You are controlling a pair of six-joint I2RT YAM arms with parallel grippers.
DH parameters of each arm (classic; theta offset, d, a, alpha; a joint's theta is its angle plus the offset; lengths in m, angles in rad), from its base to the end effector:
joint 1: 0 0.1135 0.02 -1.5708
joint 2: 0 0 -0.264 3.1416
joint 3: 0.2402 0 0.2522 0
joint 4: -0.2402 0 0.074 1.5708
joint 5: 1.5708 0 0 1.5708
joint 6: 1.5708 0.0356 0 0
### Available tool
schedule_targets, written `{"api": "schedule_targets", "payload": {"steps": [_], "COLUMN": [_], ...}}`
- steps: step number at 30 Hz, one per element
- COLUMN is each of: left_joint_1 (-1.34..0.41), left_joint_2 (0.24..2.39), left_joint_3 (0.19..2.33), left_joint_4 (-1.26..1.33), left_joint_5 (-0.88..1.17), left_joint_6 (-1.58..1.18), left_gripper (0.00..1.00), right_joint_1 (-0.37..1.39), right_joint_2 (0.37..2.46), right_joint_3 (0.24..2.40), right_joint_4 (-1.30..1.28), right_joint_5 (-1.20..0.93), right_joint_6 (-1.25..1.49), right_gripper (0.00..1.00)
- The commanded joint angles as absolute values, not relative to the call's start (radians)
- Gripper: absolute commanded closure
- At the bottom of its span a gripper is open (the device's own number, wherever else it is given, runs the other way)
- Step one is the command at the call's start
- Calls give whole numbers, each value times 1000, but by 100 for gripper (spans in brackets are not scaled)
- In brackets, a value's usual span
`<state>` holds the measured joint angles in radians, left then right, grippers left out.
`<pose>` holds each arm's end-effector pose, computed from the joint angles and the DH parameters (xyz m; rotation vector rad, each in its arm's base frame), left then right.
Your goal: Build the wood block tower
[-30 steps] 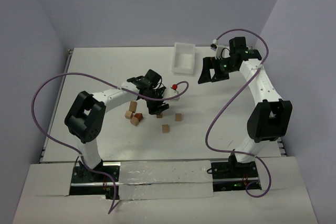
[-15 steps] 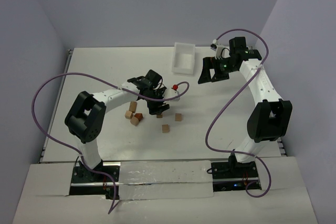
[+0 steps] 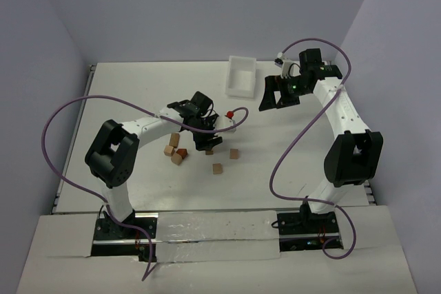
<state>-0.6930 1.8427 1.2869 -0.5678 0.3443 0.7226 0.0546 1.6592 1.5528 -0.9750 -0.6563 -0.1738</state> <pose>0.2825 -0.2502 0.1926 1.8065 1.9495 -0.4528 0.3396 0.0403 0.3199 -0.4968 2.4632 0.8137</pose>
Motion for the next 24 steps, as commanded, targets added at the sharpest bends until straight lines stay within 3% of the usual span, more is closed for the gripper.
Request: {"api": "schedule_targets", "payload": {"steps": [1,10,12,14,19,24], "left_joint_1": [-703,-703,-703,-703,-703,-703], "left_joint_2": [1834,1845,1848,1850,1845,1820], "left_joint_3": [1289,1285,1285,1287,1287,1316], "left_joint_4": [-564,-560,-560,-562,-555,-566], "left_joint_5": [349,350,350,349,352,352], "left_joint_6": [744,747,747,749,746,739], "left_gripper": [38,27,23,11,1,1], "right_joint_1": [61,61,61,61,61,63], "right_joint_2": [1666,1674,1674,1674,1672,1668], "right_joint_3": [1597,1601,1603,1603,1599,1598], "right_joint_4": [-994,-997,-998,-999,-999,-999], "right_joint_5": [-676,-678,-678,-678,-681,-679], "right_joint_6": [-184,-187,-187,-187,-190,-189], "right_gripper": [0,0,0,0,0,0]}}
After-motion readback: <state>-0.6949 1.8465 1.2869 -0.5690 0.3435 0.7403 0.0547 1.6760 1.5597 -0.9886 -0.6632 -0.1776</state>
